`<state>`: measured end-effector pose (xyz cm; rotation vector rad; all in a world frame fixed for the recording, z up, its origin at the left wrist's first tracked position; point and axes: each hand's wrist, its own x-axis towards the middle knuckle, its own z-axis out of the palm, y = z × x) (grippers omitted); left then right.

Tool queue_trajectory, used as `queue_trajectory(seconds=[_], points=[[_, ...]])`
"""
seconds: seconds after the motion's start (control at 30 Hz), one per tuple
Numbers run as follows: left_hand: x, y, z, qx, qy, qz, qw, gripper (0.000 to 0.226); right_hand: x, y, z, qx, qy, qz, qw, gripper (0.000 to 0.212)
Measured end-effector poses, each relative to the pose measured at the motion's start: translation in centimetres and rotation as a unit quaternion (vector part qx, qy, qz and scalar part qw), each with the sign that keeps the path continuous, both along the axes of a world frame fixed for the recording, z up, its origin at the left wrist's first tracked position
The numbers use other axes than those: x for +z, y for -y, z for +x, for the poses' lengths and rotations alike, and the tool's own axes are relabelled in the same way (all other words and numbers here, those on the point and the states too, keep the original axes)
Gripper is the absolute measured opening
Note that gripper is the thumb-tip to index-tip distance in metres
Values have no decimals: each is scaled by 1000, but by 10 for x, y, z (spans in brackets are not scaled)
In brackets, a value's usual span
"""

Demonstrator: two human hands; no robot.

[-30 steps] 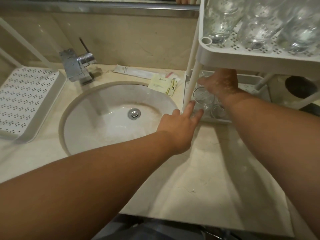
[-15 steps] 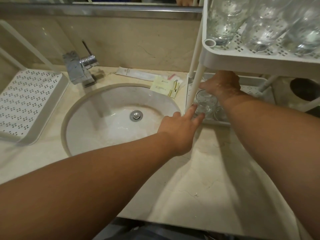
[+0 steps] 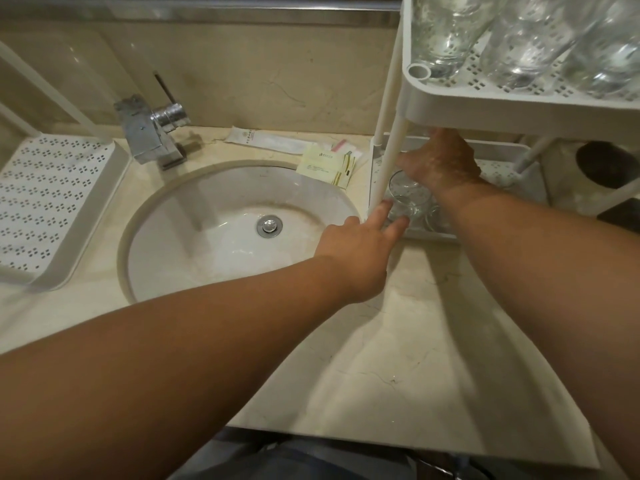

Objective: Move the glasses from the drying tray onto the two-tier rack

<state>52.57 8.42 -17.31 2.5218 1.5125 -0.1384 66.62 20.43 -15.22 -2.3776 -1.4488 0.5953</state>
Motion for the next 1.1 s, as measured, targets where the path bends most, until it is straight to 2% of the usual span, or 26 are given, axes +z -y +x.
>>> queue_trajectory(seconds=[0.2, 0.4, 0.5, 0.6, 0.77, 0.87, 1.1], points=[[7, 0, 3, 1, 6, -12, 1000, 80, -1, 7, 0, -29, 67, 10, 997, 103], [26, 5, 6, -15, 72, 16, 997, 69, 15, 39, 13, -37, 74, -6, 997, 109], [37, 5, 14, -17, 106, 17, 994, 63, 27, 69, 30, -58, 28, 3, 998, 87], [53, 5, 24, -16, 146, 11, 989, 58, 41, 106, 40, -88, -50, 94, 990, 61], [87, 1, 42, -37, 197, 31, 979, 49, 79, 140, 52, -107, -9, 204, 973, 38], [107, -3, 53, -60, 214, 41, 974, 46, 105, 149, 61, -151, -15, 276, 949, 17], [162, -10, 77, -118, 264, 94, 953, 41, 148, 140, 98, -178, 11, 362, 915, 15]])
